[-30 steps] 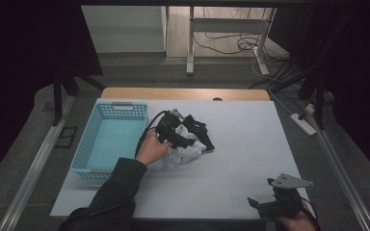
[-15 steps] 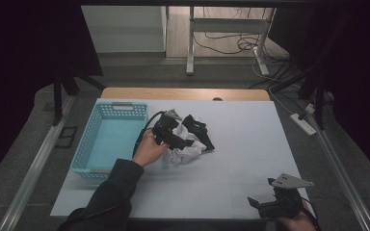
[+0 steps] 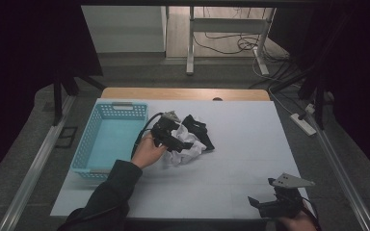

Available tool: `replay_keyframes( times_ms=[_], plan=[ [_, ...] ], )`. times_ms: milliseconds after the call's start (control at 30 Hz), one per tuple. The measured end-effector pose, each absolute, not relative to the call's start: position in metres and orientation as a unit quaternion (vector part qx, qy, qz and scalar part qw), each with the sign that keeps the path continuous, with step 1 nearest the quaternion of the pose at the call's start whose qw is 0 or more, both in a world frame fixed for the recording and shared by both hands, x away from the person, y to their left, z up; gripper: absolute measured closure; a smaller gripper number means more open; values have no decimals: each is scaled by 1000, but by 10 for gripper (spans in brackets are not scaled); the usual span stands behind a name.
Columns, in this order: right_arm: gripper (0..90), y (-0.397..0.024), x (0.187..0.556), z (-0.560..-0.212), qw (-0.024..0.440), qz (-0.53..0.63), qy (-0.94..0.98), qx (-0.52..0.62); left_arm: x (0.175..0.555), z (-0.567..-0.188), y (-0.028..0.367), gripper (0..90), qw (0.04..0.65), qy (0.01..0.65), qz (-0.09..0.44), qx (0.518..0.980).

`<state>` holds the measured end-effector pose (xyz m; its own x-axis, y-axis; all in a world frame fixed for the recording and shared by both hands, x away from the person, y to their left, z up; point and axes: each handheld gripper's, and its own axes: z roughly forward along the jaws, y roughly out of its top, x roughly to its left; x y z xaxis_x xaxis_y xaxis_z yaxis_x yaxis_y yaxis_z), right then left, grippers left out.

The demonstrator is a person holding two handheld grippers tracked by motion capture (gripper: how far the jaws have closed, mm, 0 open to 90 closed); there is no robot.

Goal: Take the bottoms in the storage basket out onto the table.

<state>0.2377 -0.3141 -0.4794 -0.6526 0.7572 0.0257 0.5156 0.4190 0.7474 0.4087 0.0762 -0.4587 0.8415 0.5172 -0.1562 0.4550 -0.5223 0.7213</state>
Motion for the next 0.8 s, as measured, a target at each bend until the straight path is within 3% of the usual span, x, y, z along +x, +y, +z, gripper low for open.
replay_keyframes(
  times_ms=[333, 800],
  plan=[
    [3, -314, 238, -479, 160, 377, 828, 383, 399, -454, 84, 0, 413, 282, 57, 864],
    [3, -314, 237, -479, 162, 379, 827, 383, 387, -446, 94, 0, 443, 280, 42, 850]
  ],
)
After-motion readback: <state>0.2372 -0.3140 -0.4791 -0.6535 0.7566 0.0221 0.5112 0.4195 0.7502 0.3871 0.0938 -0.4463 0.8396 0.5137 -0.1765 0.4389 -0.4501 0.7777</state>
